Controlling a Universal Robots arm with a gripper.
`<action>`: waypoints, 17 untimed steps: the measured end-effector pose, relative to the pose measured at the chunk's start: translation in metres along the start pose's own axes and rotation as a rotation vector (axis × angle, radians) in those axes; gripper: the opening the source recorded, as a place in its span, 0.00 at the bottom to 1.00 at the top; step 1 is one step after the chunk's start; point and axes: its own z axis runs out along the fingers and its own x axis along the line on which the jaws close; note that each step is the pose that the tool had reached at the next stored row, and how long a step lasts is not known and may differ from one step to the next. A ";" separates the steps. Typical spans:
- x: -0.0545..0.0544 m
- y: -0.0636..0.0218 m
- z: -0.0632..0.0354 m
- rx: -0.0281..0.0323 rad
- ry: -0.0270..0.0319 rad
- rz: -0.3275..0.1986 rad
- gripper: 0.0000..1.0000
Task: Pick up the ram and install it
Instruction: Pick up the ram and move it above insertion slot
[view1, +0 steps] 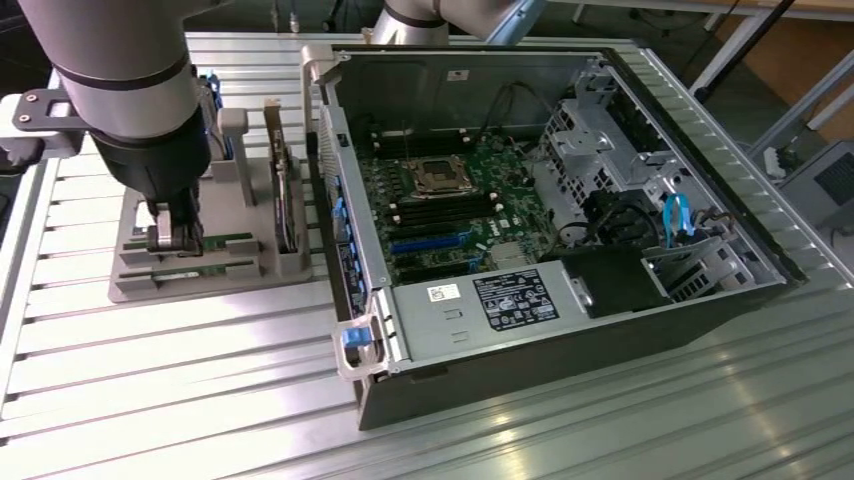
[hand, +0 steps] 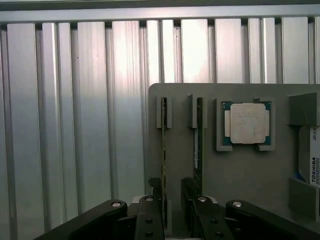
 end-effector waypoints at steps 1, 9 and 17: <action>0.000 -0.0002 0.0043 0.0000 0.0000 0.000 0.29; 0.001 -0.0011 0.0237 0.0000 0.0000 0.000 0.29; 0.003 -0.0017 0.0354 -0.0003 0.0002 0.000 0.29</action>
